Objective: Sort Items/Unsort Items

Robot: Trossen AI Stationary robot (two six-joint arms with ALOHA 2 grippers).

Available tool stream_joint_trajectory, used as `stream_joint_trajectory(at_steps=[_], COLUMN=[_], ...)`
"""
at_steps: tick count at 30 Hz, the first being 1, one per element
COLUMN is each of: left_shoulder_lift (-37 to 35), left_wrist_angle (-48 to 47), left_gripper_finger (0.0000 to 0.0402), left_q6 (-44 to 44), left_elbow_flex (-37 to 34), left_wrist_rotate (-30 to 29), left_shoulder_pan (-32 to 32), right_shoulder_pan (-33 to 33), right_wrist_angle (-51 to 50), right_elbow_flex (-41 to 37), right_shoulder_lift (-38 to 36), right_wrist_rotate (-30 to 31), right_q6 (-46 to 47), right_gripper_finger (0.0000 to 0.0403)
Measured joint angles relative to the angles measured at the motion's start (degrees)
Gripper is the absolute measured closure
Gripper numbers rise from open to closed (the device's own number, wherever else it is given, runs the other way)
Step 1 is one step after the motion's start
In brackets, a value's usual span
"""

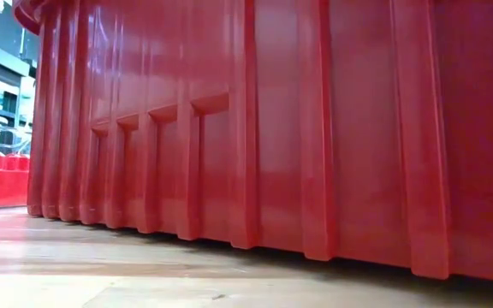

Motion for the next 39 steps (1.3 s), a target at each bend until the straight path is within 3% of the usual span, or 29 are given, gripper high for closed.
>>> stream_joint_trajectory(at_steps=[11,15,20,24,29,34,37,39], left_shoulder_lift=[0.15,0.06,-0.06,-0.04,-0.04,-0.04,0.00,-0.01], left_wrist_angle=[-0.04,0.09,0.52,0.56,1.54,1.79,1.75,1.77], left_gripper_finger=[0.0401,0.0401,0.0401,0.0401,0.0401,0.0401,0.0401,0.0401], left_q6=[1.59,1.09,-2.27,-2.43,-1.05,-0.95,-0.90,-0.83], left_elbow_flex=[0.00,0.00,0.00,0.00,0.00,0.00,0.00,0.00], left_wrist_rotate=[-0.75,-0.34,1.60,1.63,1.66,1.70,1.72,1.85], left_shoulder_pan=[0.59,-0.02,-1.66,-3.43,-4.44,-4.44,-4.10,-3.69], right_shoulder_pan=[-6.89,-7.29,-8.79,-8.98,-9.10,-7.97,-7.34,-5.89], right_wrist_angle=[0.39,6.47,12.98,15.39,27.17,41.60,40.86,34.35], right_elbow_flex=[0.01,0.38,0.58,0.56,0.56,0.55,0.56,0.60], right_shoulder_lift=[6.85,7.23,8.44,8.87,8.93,7.62,3.13,-0.69], right_wrist_rotate=[-1.46,1.01,-4.20,-3.65,-10.68,-16.27,-20.80,-22.96], right_q6=[-3.82,-4.37,-2.05,1.31,4.83,-1.45,-6.13,-10.54], right_gripper_finger=[0.0403,0.0403,0.0403,0.0403,0.0403,0.0403,0.0403,0.0403])
